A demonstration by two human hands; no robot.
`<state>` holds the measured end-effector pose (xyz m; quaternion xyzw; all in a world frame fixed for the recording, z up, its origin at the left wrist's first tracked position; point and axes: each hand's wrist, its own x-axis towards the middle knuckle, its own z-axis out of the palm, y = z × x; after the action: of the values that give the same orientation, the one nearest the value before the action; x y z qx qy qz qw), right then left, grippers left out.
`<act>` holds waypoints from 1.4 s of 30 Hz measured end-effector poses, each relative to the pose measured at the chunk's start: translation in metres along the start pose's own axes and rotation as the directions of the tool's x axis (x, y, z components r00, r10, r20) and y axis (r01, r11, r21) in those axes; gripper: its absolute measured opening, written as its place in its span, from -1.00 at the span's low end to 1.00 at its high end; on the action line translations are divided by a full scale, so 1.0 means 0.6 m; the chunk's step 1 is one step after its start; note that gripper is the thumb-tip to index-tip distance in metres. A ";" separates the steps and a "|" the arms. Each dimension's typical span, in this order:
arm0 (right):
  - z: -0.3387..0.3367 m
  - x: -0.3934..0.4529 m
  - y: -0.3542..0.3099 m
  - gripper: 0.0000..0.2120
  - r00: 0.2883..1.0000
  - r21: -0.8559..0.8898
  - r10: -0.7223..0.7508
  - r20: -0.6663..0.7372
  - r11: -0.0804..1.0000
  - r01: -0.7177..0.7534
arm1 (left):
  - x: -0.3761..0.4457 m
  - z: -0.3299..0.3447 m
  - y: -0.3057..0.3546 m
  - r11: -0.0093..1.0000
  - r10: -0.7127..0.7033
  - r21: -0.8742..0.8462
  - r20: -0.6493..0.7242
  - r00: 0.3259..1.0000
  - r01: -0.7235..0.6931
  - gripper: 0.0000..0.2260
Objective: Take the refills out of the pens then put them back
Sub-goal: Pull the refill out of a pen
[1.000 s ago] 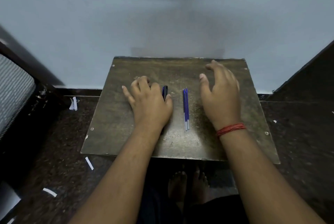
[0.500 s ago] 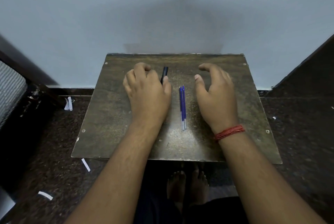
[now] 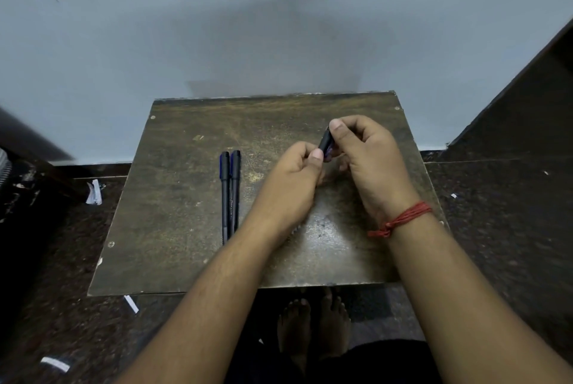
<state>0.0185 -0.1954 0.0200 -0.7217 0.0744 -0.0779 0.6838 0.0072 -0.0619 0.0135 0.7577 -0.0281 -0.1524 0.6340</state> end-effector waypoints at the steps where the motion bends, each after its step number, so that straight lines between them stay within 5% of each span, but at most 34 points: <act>1: 0.003 -0.001 0.001 -0.85 1.000 0.000 -0.005 0.014 1.000 0.005 | 0.000 0.001 0.000 1.000 0.004 -0.004 -0.003 1.000 -0.004 -0.77; 20: -0.002 -0.001 -0.006 -0.79 0.990 0.125 -0.112 0.088 0.987 0.100 | -0.014 0.001 0.028 0.979 0.144 0.149 -0.012 0.989 -0.141 -0.76; 26: -0.029 0.016 -0.015 -0.80 0.972 0.245 -0.115 -0.206 0.955 0.165 | -0.019 0.005 0.010 0.957 0.202 0.227 -0.076 0.976 -0.181 -0.74; 29: -0.060 0.023 -0.013 -0.81 0.940 -0.187 -0.166 -0.297 0.976 0.113 | -0.009 0.001 0.001 0.982 0.187 0.062 -0.108 0.976 -0.181 -0.75; 32: -0.075 0.019 0.002 -0.82 0.983 -0.613 -0.129 -0.130 0.790 0.022 | -0.002 -0.003 -0.006 0.983 0.150 -0.086 -0.139 0.979 -0.163 -0.76; 37: -0.054 0.011 0.011 -0.81 0.999 -0.829 -0.039 0.018 0.559 0.037 | 0.004 -0.006 -0.008 0.986 0.158 -0.029 -0.172 0.972 -0.166 -0.75; 42: -0.045 0.007 0.004 -0.80 1.000 -0.855 -0.017 0.011 0.519 0.019 | 0.006 -0.006 -0.015 0.980 0.198 0.020 -0.184 0.963 -0.198 -0.84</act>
<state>0.0170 -0.2231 0.0190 -0.9651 0.0951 -0.0378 0.2412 0.0103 -0.0574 0.0045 0.7624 -0.0448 -0.0174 0.6453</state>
